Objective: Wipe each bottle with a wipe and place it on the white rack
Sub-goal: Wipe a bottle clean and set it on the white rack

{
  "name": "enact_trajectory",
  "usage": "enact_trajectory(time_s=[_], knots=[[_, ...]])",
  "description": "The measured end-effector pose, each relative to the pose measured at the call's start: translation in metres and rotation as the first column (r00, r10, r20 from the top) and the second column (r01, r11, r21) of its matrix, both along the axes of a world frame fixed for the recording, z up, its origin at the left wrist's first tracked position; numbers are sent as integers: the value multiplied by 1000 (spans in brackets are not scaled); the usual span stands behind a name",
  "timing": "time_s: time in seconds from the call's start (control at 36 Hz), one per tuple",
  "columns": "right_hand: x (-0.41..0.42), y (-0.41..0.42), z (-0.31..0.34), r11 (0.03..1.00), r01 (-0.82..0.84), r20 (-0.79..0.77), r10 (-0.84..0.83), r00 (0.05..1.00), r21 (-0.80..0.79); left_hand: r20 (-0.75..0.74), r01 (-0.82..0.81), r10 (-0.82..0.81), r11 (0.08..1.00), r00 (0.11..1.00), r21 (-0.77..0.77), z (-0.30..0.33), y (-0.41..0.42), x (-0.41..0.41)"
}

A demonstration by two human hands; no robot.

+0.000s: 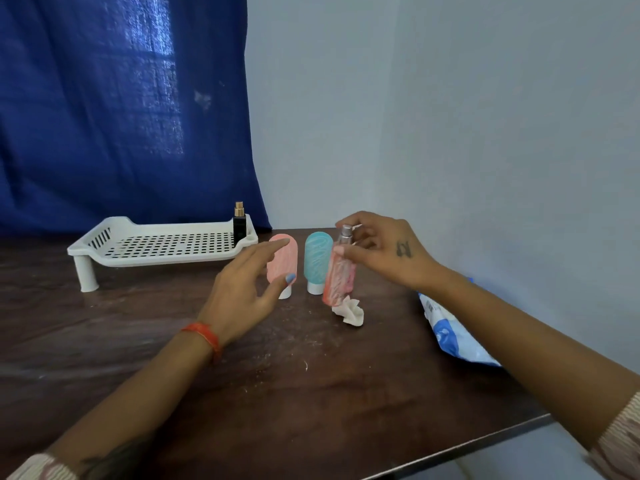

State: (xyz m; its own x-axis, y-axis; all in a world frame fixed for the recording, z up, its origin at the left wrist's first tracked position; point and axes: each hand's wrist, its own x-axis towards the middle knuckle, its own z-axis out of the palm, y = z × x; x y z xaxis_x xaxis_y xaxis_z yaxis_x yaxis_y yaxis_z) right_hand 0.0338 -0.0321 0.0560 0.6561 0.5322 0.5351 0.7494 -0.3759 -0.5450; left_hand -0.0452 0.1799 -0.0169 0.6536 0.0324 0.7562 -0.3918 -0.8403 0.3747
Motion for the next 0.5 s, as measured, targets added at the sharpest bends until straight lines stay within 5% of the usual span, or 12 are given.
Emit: enact_trajectory(time_s=[0.31, 0.5], knots=[[-30, 39, -24, 987, -161, -39, 160, 986, -25, 90, 194, -175, 942, 980, -275, 15, -11, -8], [-33, 42, -28, 991, -132, -106, 132, 986, 12, -18, 204, -225, 913, 974, -353, 17, -13, -9]])
